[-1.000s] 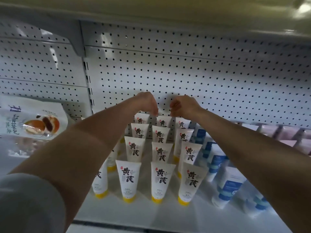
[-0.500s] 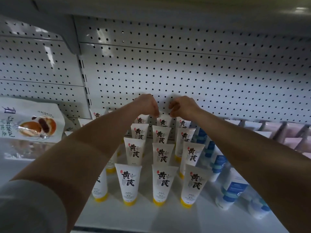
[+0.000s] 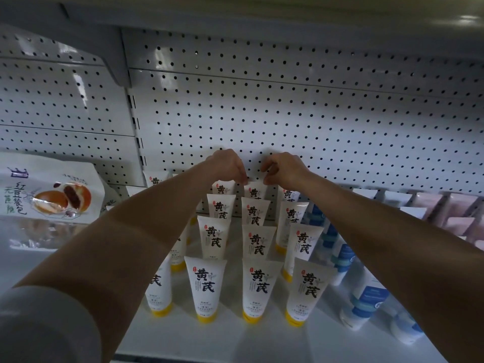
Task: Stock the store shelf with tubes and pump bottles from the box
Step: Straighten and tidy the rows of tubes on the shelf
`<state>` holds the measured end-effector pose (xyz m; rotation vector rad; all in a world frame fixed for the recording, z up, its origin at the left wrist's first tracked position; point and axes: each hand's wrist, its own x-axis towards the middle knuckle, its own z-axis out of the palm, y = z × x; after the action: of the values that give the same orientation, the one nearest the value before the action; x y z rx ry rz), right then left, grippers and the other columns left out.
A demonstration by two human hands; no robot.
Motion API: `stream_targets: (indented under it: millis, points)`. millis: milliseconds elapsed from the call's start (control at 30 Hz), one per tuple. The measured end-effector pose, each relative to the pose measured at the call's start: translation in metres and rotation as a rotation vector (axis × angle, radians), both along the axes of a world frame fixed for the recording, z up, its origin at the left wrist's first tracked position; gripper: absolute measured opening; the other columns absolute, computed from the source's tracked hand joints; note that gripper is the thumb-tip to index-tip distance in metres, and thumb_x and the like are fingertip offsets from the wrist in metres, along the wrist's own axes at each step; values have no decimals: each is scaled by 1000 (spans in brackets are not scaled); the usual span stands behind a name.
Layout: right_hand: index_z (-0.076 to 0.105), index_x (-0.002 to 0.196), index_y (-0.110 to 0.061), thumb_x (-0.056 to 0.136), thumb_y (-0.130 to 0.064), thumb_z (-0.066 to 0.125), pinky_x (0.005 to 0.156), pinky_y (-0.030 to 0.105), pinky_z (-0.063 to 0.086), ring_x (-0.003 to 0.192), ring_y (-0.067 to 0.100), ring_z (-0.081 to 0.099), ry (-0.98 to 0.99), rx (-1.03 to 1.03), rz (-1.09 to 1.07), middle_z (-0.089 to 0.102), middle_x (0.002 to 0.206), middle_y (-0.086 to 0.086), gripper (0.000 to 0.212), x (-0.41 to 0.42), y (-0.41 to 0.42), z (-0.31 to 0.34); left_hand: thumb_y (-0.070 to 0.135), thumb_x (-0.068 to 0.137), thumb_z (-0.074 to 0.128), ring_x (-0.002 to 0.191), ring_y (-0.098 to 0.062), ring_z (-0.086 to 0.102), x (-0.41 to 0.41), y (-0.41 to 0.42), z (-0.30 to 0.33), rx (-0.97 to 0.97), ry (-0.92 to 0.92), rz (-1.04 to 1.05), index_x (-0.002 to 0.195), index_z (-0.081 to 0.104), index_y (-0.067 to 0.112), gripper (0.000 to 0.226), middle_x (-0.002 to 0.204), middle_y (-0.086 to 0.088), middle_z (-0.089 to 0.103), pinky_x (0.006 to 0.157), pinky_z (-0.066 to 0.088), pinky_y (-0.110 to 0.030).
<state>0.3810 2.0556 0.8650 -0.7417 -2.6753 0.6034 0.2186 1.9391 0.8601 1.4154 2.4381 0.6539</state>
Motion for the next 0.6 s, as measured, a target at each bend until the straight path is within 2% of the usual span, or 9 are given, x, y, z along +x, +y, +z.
stream_targets:
  millis: [267, 400, 500, 600]
  points:
    - [70, 110, -19, 78, -12, 83, 87, 35, 54, 96, 18, 63, -6, -15, -8, 68, 94, -3, 35, 0, 1, -1, 37, 69, 86, 102, -13, 64, 1, 1, -1, -7, 15, -33, 74, 75, 37, 13, 94, 10, 73, 95, 52, -36]
    - [69, 107, -22, 78, -14, 83, 83, 33, 55, 96, 18, 65, -1, -33, -4, 69, 98, -2, 33, 3, 4, -3, 30, 75, 83, 106, -13, 62, 6, 2, 1, 6, 18, -42, 88, 78, 29, 14, 101, 8, 73, 96, 50, -31]
    - [70, 108, -21, 77, -14, 84, 88, 35, 56, 97, 18, 68, 44, -70, -22, 72, 97, -2, 34, 8, 7, 1, 32, 74, 84, 106, -11, 61, 8, 1, 2, 15, -9, -37, 88, 79, 29, 15, 102, 8, 73, 95, 50, -30]
    - [71, 110, -18, 78, -10, 82, 79, 23, 53, 96, 14, 69, 111, -138, -48, 75, 97, -1, 35, 19, 15, 10, 35, 69, 87, 94, -10, 63, 8, 2, 6, 107, -89, -6, 78, 78, 32, 13, 97, 9, 73, 76, 51, -24]
